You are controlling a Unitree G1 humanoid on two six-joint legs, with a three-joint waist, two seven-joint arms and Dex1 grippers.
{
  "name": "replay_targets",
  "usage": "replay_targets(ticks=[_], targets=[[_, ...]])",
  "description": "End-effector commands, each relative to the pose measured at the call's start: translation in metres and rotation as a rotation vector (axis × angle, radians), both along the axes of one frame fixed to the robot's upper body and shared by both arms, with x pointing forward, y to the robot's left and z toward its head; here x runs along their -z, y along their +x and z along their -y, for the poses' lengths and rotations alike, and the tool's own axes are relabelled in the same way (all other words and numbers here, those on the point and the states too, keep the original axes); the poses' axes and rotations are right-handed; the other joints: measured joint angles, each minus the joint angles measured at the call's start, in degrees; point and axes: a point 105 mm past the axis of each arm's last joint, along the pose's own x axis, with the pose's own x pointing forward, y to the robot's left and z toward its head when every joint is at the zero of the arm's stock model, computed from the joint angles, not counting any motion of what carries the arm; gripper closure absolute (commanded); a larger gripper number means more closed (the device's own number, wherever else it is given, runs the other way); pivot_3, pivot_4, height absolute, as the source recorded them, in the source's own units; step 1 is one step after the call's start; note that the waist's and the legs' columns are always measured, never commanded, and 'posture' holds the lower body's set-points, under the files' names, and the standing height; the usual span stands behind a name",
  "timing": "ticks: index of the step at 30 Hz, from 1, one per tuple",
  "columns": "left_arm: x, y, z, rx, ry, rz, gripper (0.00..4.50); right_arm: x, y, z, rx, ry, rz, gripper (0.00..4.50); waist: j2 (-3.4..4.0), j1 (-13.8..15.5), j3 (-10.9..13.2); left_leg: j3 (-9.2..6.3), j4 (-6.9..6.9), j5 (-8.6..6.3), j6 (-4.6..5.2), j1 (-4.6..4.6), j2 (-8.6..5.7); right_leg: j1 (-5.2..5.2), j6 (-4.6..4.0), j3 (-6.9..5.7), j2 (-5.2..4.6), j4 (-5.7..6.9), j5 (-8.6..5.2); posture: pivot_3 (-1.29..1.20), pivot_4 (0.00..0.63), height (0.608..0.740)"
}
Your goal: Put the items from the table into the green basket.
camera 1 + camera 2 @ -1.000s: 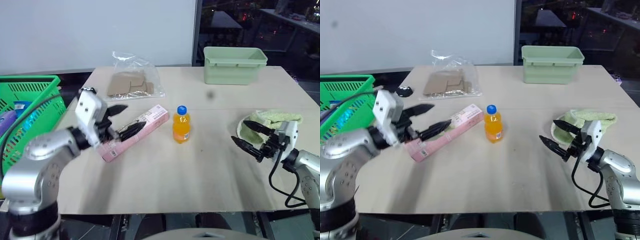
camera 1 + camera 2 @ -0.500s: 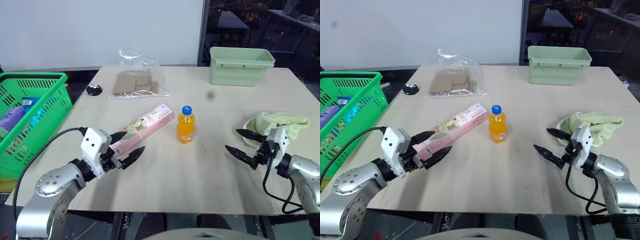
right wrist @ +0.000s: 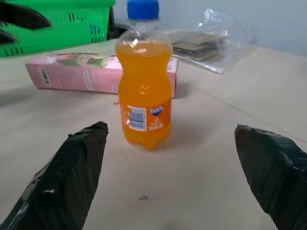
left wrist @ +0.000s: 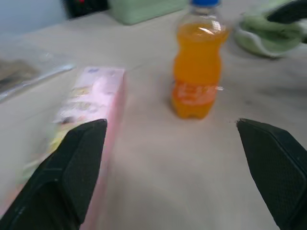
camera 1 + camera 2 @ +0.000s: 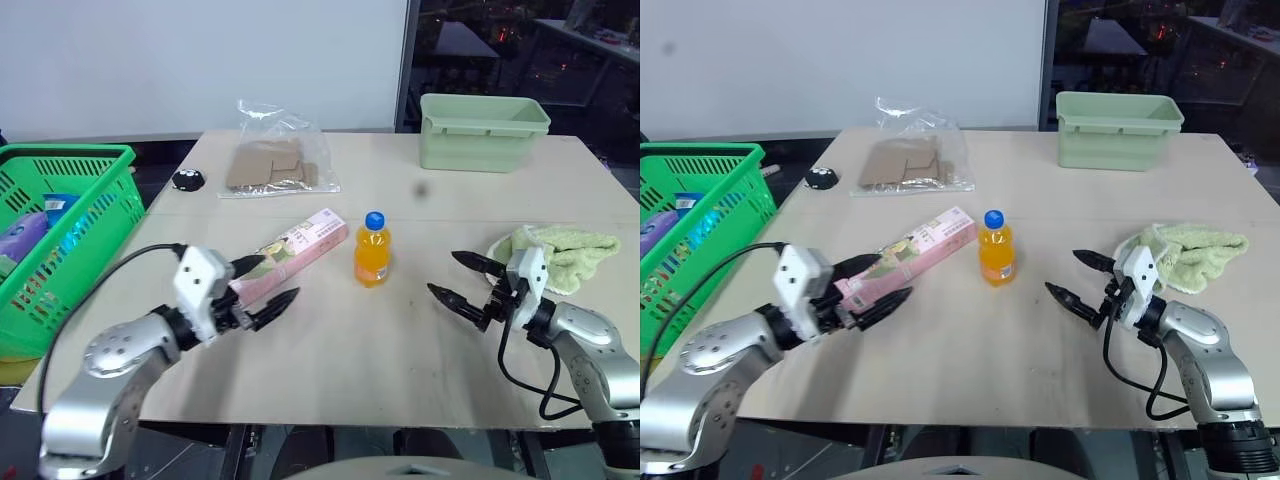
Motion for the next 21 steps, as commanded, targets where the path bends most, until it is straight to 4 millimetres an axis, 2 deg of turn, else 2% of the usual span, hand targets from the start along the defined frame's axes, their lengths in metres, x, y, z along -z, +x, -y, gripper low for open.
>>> replay_targets(ticks=[1, 6, 9, 13, 21], targets=[[0.007, 0.015, 0.039, 0.08, -0.03, 0.005, 0.02, -0.02, -0.004, 0.008, -0.001, -0.007, 0.098, 0.0, -0.02, 0.2, 0.0, -0.01, 0.01, 0.0, 0.0, -0.02, -0.02, 0.0, 0.01, 0.0, 0.0, 0.0, 0.0, -0.04, 0.0, 0.74], [0.015, 0.045, 0.066, 0.078, -0.016, 0.038, 0.02, -0.023, -0.02, 0.02, -0.005, 0.001, 0.094, 0.0, -0.05, -0.7, -0.1, 0.02, 0.01, -0.01, 0.03, -0.06, -0.01, -0.02, 0.21, 0.05, 0.06, 0.0, 0.11, -0.11, 0.0, 0.74], [0.016, 0.053, 0.08, 0.12, -0.035, 0.05, 0.02, -0.022, -0.029, 0.024, -0.011, -0.026, 0.09, 0.0, -0.01, -2.1, -0.1, -0.01, -0.03, -0.02, 0.05, -0.07, 0.01, -0.03, 0.22, 0.05, 0.1, 0.0, 0.12, -0.16, 0.0, 0.74], [0.017, 0.07, 0.091, 0.115, -0.064, 0.064, 0.02, -0.021, -0.033, 0.034, 0.039, -0.049, 0.097, 0.0, -0.02, -3.8, -0.1, 0.02, -0.01, -0.04, 0.08, -0.1, -0.01, -0.03, 0.24, 0.06, 0.07, -0.04, 0.11, -0.21, 0.0, 0.74], [0.021, 0.098, 0.098, 0.067, -0.03, 0.116, 0.02, -0.023, -0.04, 0.03, 0.063, -0.03, 0.11, 0.0, -0.01, -8.1, -0.1, -0.01, 0.03, -0.04, 0.08, -0.11, -0.01, -0.02, 0.27, 0.08, 0.08, -0.04, 0.12, -0.26, 0.0, 0.74]])
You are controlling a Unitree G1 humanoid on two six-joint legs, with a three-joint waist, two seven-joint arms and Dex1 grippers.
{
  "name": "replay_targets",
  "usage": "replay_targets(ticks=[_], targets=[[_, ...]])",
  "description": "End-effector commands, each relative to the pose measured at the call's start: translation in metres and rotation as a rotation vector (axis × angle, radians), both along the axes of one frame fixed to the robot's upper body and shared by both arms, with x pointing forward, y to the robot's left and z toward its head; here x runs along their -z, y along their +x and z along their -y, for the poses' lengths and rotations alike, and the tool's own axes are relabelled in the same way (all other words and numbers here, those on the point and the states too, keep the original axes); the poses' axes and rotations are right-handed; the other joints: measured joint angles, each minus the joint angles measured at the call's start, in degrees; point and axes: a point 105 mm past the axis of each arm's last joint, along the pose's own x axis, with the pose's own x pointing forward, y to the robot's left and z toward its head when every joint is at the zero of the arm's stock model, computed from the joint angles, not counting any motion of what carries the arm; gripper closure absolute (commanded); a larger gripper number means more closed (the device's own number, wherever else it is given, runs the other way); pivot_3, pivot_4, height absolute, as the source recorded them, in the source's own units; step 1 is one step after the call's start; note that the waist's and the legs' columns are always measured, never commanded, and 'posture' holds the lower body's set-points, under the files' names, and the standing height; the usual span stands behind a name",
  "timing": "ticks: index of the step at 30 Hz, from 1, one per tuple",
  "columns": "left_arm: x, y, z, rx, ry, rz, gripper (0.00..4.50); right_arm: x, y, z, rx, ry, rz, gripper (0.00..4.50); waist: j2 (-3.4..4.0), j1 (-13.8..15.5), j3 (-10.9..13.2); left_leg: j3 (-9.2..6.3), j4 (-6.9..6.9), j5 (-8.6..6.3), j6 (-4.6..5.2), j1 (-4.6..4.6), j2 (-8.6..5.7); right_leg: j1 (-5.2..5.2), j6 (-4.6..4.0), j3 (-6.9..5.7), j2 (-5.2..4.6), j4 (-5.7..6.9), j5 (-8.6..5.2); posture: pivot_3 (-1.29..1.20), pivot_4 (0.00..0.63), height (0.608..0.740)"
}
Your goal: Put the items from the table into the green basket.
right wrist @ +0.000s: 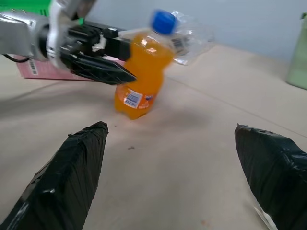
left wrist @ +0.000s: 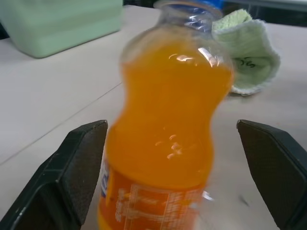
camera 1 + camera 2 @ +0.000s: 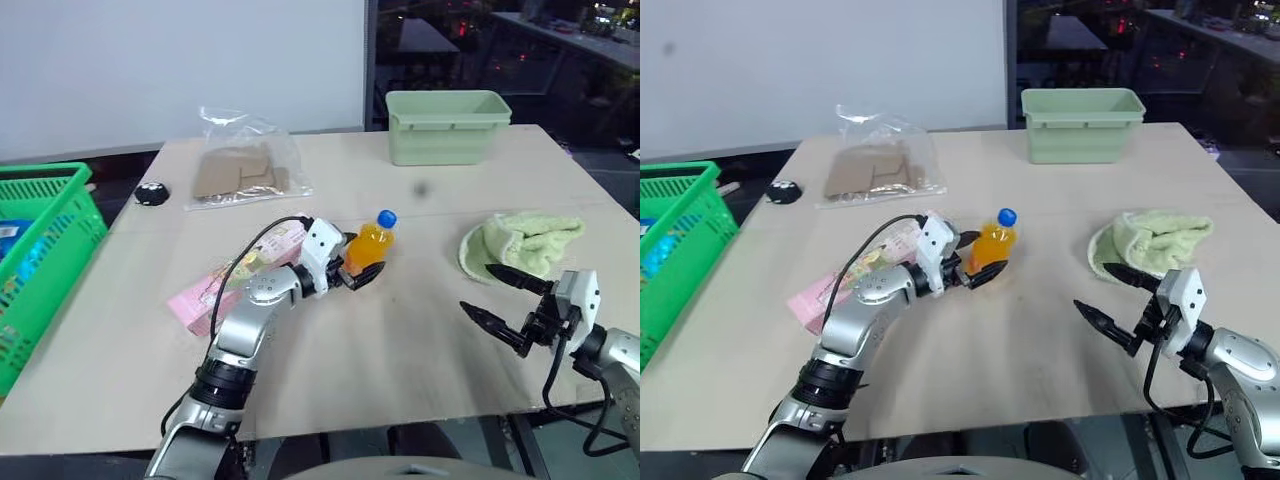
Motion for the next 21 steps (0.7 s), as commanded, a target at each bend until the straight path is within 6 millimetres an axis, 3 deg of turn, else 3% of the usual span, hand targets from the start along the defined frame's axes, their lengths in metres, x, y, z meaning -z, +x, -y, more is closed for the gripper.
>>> replay_targets(ticks=[1, 4, 8, 13, 18, 21], targets=[[-0.008, 0.012, -0.002, -0.03, 0.04, 0.084, 0.02, -0.014, -0.004, -0.002, 0.01, 0.008, 0.068, 0.0, 0.0, -1.1, 0.0, 0.0, 0.0, 0.0, 0.0, -0.01, 0.0, 0.0, 0.0, 0.0, 0.0, 0.0, 0.0, -0.27, 0.0, 0.74], [0.007, 0.02, -0.007, -0.051, 0.166, 0.096, 0.02, -0.012, -0.005, -0.003, 0.017, 0.012, 0.066, 0.0, -0.01, -2.6, 0.0, -0.03, -0.02, -0.02, 0.03, -0.04, 0.0, -0.01, 0.0, 0.0, 0.0, -0.01, 0.0, -0.27, 0.0, 0.74], [0.019, 0.021, 0.01, 0.055, 0.279, 0.125, 0.02, -0.012, -0.004, -0.005, 0.017, 0.019, 0.066, 0.0, -0.03, -3.7, 0.0, -0.03, -0.02, -0.03, 0.03, -0.03, -0.01, 0.0, 0.01, 0.0, 0.0, -0.01, 0.0, -0.26, 0.0, 0.74], [0.013, 0.029, 0.032, 0.211, 0.386, 0.165, 0.02, -0.012, -0.002, -0.001, 0.03, 0.017, 0.07, 0.0, -0.07, -3.8, 0.0, -0.08, -0.02, -0.03, 0.03, -0.1, -0.08, 0.0, 0.03, -0.01, -0.03, -0.06, -0.01, -0.26, 0.0, 0.74], [-0.007, 0.054, 0.036, 0.272, 0.54, 0.221, 0.02, -0.012, -0.001, 0.003, 0.043, 0.018, 0.057, 0.0, -0.15, -4.0, 0.1, -0.11, -0.07, -0.03, 0.03, -0.12, -0.08, -0.03, 0.04, -0.01, -0.01, -0.07, -0.02, -0.25, 0.0, 0.74], [-0.007, 0.057, 0.039, 0.368, 0.66, 0.174, 0.02, -0.012, 0.0, 0.003, 0.049, 0.04, 0.038, 0.0, -0.18, -4.2, 0.1, -0.12, -0.11, -0.03, 0.04, -0.12, -0.08, -0.05, 0.09, -0.01, 0.0, -0.05, -0.06, -0.25, 0.0, 0.74]])
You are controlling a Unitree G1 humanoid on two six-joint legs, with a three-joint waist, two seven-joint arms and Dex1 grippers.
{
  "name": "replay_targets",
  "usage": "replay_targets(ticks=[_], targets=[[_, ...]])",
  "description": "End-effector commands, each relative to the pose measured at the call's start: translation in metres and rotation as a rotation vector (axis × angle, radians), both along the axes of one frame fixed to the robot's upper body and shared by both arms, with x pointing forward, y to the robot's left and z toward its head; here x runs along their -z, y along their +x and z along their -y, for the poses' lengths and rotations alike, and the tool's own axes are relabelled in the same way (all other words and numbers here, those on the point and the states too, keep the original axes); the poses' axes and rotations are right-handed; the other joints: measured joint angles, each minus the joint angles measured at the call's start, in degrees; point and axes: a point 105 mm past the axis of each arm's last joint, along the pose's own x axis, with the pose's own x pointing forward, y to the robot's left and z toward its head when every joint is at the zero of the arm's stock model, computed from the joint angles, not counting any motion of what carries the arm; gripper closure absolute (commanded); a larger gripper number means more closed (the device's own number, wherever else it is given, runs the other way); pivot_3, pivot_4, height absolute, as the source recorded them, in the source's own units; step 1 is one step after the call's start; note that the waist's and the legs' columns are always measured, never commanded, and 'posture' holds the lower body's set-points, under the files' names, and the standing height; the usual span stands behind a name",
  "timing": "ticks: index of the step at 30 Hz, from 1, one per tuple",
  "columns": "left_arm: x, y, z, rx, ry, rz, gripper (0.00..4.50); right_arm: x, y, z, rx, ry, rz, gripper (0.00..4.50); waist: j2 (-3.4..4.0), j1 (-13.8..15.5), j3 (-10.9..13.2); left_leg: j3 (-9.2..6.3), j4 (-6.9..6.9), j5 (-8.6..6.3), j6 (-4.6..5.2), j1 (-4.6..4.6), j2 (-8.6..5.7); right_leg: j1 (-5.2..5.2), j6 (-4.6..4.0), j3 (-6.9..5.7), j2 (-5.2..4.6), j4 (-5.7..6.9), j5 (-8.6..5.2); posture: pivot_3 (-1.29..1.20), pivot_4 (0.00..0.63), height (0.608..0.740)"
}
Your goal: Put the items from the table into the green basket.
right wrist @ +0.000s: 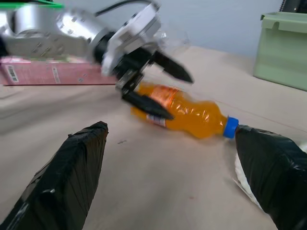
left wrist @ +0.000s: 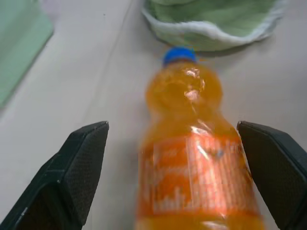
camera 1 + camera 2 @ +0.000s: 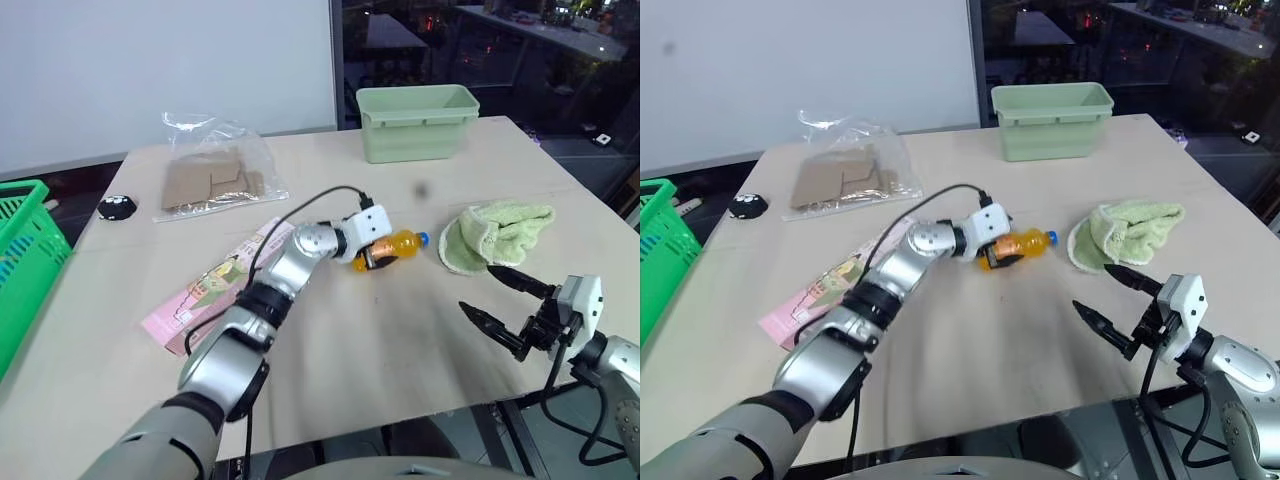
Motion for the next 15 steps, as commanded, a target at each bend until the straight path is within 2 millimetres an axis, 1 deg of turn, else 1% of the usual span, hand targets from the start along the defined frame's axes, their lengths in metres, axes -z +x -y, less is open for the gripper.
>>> replay_targets(ticks=[1, 3, 6, 10, 11, 12, 14, 15], targets=[[0.0, 0.0, 0.004, 0.103, 0.159, -0.044, 0.02, -0.013, 0.002, 0.002, 0.007, 0.019, 0.036, 0.0, -0.02, 0.0, 0.0, 0.0, -0.01, 0.0, 0.0, -0.02, 0.0, -0.02, 0.04, -0.01, 0.0, -0.02, -0.02, -0.25, 0.0, 0.74], [0.0, -0.001, 0.007, 0.138, 0.208, -0.076, 0.02, -0.011, 0.001, 0.003, 0.002, -0.002, 0.035, 0.0, -0.02, -0.3, 0.0, 0.0, -0.02, -0.02, 0.03, -0.02, -0.01, -0.02, 0.05, -0.01, -0.01, -0.03, -0.04, -0.25, 0.0, 0.74], [0.002, 0.001, 0.008, 0.151, 0.307, -0.107, 0.02, -0.006, -0.001, 0.012, 0.028, -0.03, -0.003, 0.0, -0.09, -0.6, 0.1, -0.01, -0.03, -0.05, 0.07, -0.05, -0.01, -0.02, 0.05, -0.01, -0.02, -0.04, -0.04, -0.26, 0.0, 0.74], [0.005, 0.004, 0.013, 0.126, 0.339, -0.133, 0.02, -0.003, -0.004, 0.017, 0.037, -0.054, -0.025, 0.0, -0.1, -1.2, 0.1, 0.0, -0.03, -0.07, 0.1, -0.05, -0.01, -0.02, 0.07, -0.01, -0.03, -0.04, -0.05, -0.28, 0.0, 0.74], [0.006, 0.004, 0.014, 0.124, 0.344, -0.137, 0.52, -0.004, -0.004, 0.017, 0.039, -0.055, -0.023, 0.0, -0.12, -1.3, 0.1, -0.01, -0.03, -0.07, 0.1, -0.04, 0.0, -0.02, 0.09, -0.01, -0.03, -0.03, -0.07, -0.28, 0.0, 0.74], [0.007, 0.004, 0.015, 0.123, 0.347, -0.146, 0.68, -0.004, -0.005, 0.017, 0.041, -0.055, -0.022, 0.0, -0.13, -1.3, 0.1, -0.01, -0.03, -0.07, 0.1, -0.04, 0.0, -0.02, 0.13, -0.01, -0.03, -0.03, -0.09, -0.28, 0.0, 0.74], [0.008, 0.004, 0.015, 0.116, 0.345, -0.151, 1.52, -0.004, -0.005, 0.017, 0.044, -0.054, -0.021, 0.0, -0.13, -1.4, 0.1, -0.01, -0.02, -0.07, 0.1, -0.03, -0.02, -0.01, 0.13, -0.01, -0.04, -0.03, -0.08, -0.28, 0.0, 0.74], [0.008, 0.005, 0.016, 0.111, 0.341, -0.152, 1.66, -0.004, -0.005, 0.017, 0.044, -0.053, -0.02, 0.0, -0.13, -1.4, 0.1, -0.01, -0.01, -0.07, 0.1, -0.02, -0.02, 0.01, 0.13, 0.0, -0.05, -0.02, -0.09, -0.28, 0.0, 0.74]])
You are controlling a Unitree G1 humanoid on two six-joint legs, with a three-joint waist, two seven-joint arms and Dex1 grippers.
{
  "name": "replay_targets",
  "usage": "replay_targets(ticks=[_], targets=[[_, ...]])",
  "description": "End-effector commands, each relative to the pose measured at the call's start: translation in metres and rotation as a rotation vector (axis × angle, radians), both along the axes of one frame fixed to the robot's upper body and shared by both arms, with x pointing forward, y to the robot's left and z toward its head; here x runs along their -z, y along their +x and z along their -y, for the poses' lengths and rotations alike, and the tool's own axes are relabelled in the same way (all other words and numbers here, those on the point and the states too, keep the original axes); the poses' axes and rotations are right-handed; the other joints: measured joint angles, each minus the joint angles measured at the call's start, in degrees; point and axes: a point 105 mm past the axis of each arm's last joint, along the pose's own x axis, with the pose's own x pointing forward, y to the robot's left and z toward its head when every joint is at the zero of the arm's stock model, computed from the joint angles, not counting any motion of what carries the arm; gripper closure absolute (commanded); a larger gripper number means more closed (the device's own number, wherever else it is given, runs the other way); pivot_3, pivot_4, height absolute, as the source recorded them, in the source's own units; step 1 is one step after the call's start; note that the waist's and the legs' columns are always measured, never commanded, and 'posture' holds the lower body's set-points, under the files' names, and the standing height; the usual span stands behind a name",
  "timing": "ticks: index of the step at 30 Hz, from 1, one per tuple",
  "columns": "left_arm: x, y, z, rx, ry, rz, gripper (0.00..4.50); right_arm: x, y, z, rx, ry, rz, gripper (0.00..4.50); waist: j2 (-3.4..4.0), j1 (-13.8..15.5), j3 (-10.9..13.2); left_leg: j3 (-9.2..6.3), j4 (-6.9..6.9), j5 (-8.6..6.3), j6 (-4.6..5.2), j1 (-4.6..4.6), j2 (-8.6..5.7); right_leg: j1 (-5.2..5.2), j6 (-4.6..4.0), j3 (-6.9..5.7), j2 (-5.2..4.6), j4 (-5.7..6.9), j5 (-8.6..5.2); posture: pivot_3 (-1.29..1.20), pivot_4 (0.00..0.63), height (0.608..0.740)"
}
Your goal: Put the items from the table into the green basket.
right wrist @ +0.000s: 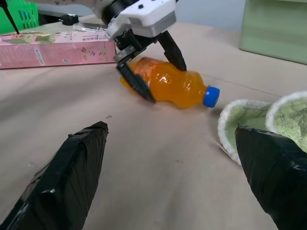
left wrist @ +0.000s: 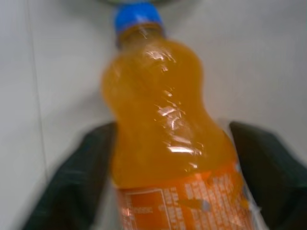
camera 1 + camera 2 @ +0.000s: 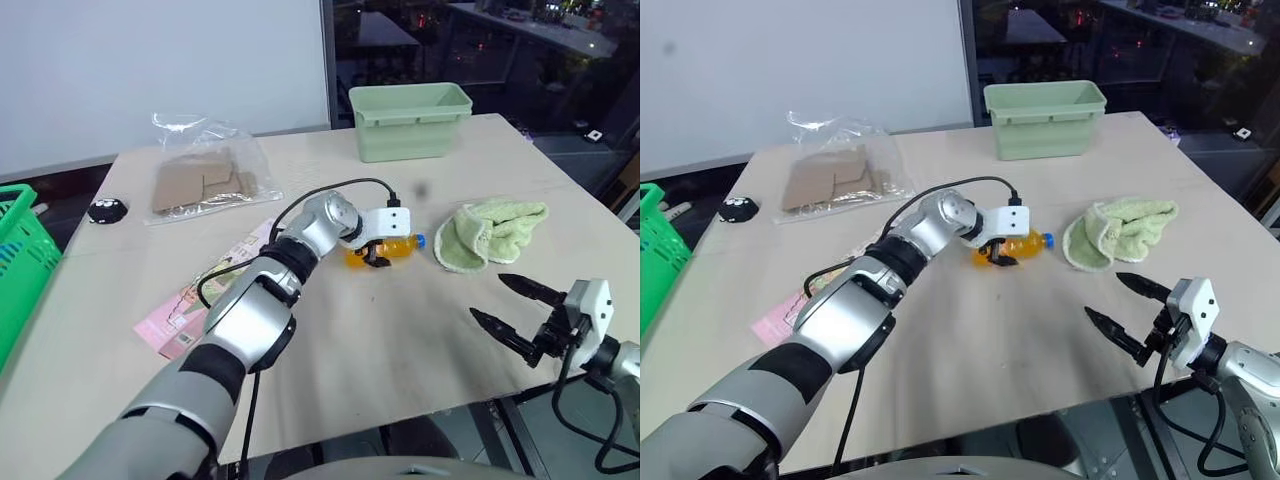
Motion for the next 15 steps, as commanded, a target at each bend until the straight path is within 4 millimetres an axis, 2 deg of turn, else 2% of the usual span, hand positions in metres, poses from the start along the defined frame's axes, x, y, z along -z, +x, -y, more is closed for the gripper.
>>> replay_targets(ticks=[1, 5, 9, 10, 11, 12, 14, 15], targets=[[-0.005, 0.003, 0.002, -0.01, -0.006, 0.008, 1.66, -0.012, 0.001, 0.002, 0.007, -0.008, 0.048, 0.0, 0.0, 0.0, 0.0, 0.0, 0.0, 0.0, 0.0, 0.0, 0.0, 0.0, 0.0, 0.0, 0.0, 0.0, 0.0, -0.27, 0.0, 0.74], [-0.011, 0.008, 0.002, -0.044, -0.065, 0.036, 1.66, -0.015, 0.0, -0.001, -0.015, 0.006, 0.066, 0.0, 0.0, 0.1, 0.0, -0.01, 0.0, 0.0, 0.0, 0.0, 0.0, 0.01, 0.0, 0.0, -0.01, 0.0, 0.0, -0.27, 0.0, 0.74], [-0.044, 0.024, 0.003, -0.16, -0.277, 0.142, 1.66, -0.027, -0.002, -0.012, -0.086, 0.05, 0.084, 0.0, 0.0, 0.1, 0.0, -0.01, 0.01, 0.0, 0.0, -0.01, -0.01, 0.01, 0.01, 0.0, -0.02, 0.01, 0.0, -0.26, 0.0, 0.74], [-0.062, 0.032, -0.003, -0.223, -0.364, 0.197, 1.66, -0.034, -0.001, -0.016, -0.108, 0.072, 0.094, 0.0, 0.0, 0.1, 0.1, -0.01, 0.01, 0.0, 0.0, -0.01, -0.01, 0.01, 0.01, 0.0, -0.02, 0.02, 0.01, -0.26, 0.0, 0.74], [-0.078, 0.039, -0.011, -0.289, -0.441, 0.249, 1.66, -0.039, 0.0, -0.019, -0.126, 0.09, 0.104, 0.0, 0.03, 0.0, 0.2, -0.02, 0.01, 0.0, 0.0, -0.02, -0.01, -0.02, 0.01, 0.01, -0.02, 0.04, 0.01, -0.25, 0.0, 0.74], [-0.094, 0.046, -0.031, -0.394, -0.505, 0.316, 1.66, -0.046, 0.005, -0.021, -0.137, 0.109, 0.112, 0.0, 0.03, -0.1, 0.3, -0.03, 0.01, 0.0, 0.0, -0.06, 0.0, -0.06, 0.02, 0.02, -0.02, 0.06, 0.01, -0.23, 0.0, 0.74], [-0.111, 0.051, -0.062, -0.526, -0.55, 0.411, 1.66, -0.052, 0.011, -0.023, -0.149, 0.129, 0.113, 0.0, 0.04, -0.5, 0.4, 0.01, 0.01, 0.0, 0.0, -0.11, 0.03, -0.19, 0.03, 0.14, 0.0, 0.12, 0.03, -0.21, 0.0, 0.74], [-0.119, 0.05, -0.086, -0.622, -0.575, 0.46, 1.66, -0.052, 0.015, -0.025, -0.163, 0.124, 0.11, 0.0, 0.04, -0.4, 0.4, -0.03, -0.01, 0.0, 0.01, -0.13, 0.04, -0.26, 0.03, 0.18, 0.01, 0.17, 0.03, -0.19, 0.0, 0.74]])
